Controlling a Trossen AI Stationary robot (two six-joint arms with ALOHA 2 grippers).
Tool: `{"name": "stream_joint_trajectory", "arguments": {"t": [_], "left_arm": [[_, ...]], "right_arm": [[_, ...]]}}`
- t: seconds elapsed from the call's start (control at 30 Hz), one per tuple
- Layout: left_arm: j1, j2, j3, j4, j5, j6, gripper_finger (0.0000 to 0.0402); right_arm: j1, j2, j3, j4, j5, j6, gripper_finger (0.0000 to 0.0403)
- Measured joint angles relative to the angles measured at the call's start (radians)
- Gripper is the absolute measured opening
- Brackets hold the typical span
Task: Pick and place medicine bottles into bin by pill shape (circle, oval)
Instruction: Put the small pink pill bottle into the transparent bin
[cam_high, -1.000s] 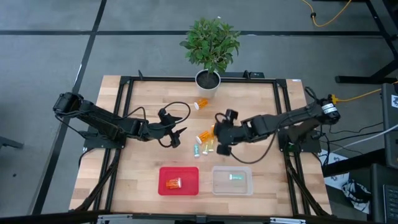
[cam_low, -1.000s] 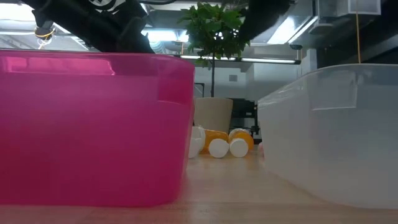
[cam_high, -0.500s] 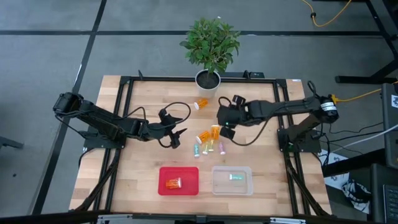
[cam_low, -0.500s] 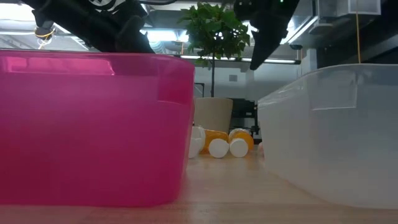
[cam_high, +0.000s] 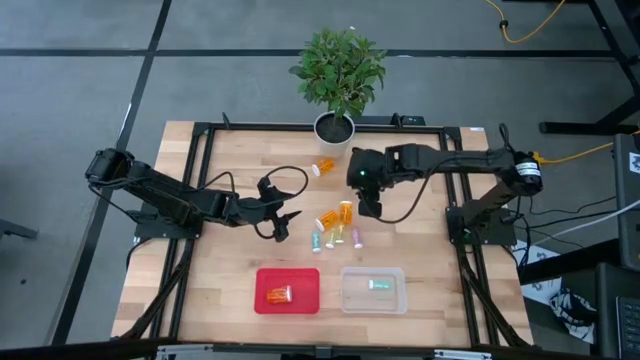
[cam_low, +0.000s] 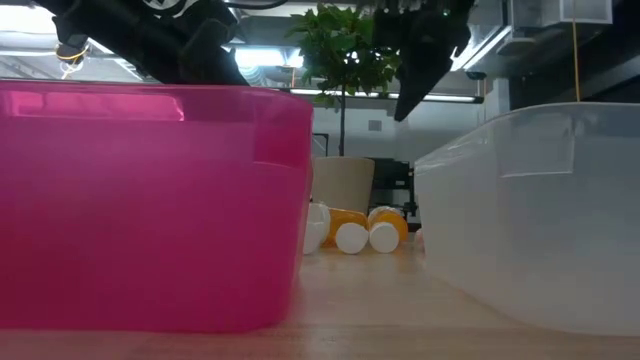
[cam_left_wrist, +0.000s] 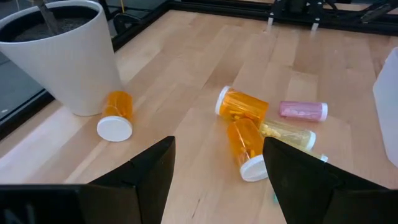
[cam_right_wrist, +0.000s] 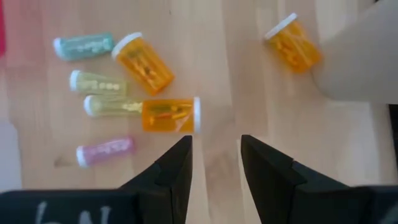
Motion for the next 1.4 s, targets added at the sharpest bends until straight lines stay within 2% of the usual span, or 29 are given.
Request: {"name": "stream_joint_trajectory", "arguments": {"t": [0.2, 0.33, 0.7, 1.07, 1.13, 1.27, 1.4], "left_arm": [[-0.001, 0.0, 0.0, -0.002, 0.0, 0.0, 0.0237], [0.0, 0.0, 0.0, -0.002, 0.0, 0.0, 0.0237], [0.0, 0.0, 0.0, -0.002, -0.003, -0.001, 0.0237], [0.0, 0.0, 0.0, -0.001, -0.004, -0.002, 0.0237], [0.0, 0.0, 0.0, -0.001, -0.005, -0.002, 0.0237], [0.0, 0.0, 0.0, -0.001, -0.004, -0.002, 0.0237], [0.0, 0.0, 0.0, -0.001, -0.004, -0.002, 0.0237]], "right_arm": [[-0.028, -0.002, -0.102, 0.011, -0.026, 0.021, 0.014], [-0.024, -0.001, -0.222, 0.069, -0.101, 0.167, 0.014], [0.083, -0.001, -0.375, 0.319, -0.106, 0.571, 0.014], [0.165, 0.0, -0.395, 0.381, -0.13, 0.572, 0.014], [0.17, 0.0, -0.394, 0.392, -0.131, 0.614, 0.014], [0.187, 0.0, -0.394, 0.392, -0.055, 0.738, 0.0144], [0.198, 0.0, -0.394, 0.419, 0.006, 0.824, 0.0169]]}}
